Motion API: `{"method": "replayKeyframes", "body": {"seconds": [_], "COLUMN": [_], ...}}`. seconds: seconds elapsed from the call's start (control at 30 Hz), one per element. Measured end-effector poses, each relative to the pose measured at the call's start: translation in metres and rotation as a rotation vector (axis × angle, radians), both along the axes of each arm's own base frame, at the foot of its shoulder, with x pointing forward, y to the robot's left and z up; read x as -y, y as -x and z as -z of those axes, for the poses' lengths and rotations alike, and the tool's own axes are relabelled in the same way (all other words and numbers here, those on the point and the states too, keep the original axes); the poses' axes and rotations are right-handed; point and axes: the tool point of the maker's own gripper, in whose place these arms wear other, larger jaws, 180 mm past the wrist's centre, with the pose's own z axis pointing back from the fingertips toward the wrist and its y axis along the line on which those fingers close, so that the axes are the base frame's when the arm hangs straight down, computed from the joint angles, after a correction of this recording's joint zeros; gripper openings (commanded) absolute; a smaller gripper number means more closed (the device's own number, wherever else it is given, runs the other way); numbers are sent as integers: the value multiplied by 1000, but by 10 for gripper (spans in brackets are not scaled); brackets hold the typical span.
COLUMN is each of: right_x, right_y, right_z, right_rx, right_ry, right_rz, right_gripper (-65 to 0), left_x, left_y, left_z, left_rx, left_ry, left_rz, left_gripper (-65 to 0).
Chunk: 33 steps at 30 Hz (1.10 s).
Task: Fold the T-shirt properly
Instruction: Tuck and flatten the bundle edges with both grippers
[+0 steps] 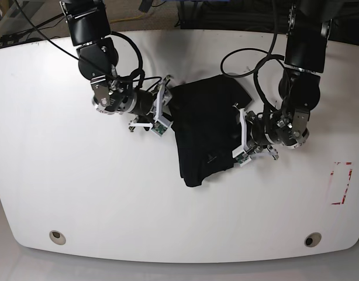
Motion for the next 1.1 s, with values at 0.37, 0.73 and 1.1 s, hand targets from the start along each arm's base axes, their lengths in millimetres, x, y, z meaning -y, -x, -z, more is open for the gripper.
{"method": "replayKeyframes", "body": {"seconds": [0.37, 0.73, 1.1], "right_x": [-64, -9, -21], "right_y": [17, -41, -77], "right_z": [-7, -45, -83], "right_rx": [-32, 71, 154], "right_ry": [-61, 27, 12], "right_rz": [-88, 50, 31], "right_gripper": [-368, -360, -365], "left_x": [-51, -24, 7], "left_y": [-35, 12, 68], "left_z": [-60, -63, -35], "left_rx": [180, 195, 110], "left_ry": [-70, -65, 4], "left_rz": [-53, -18, 18], "left_gripper": [-531, -531, -531]}}
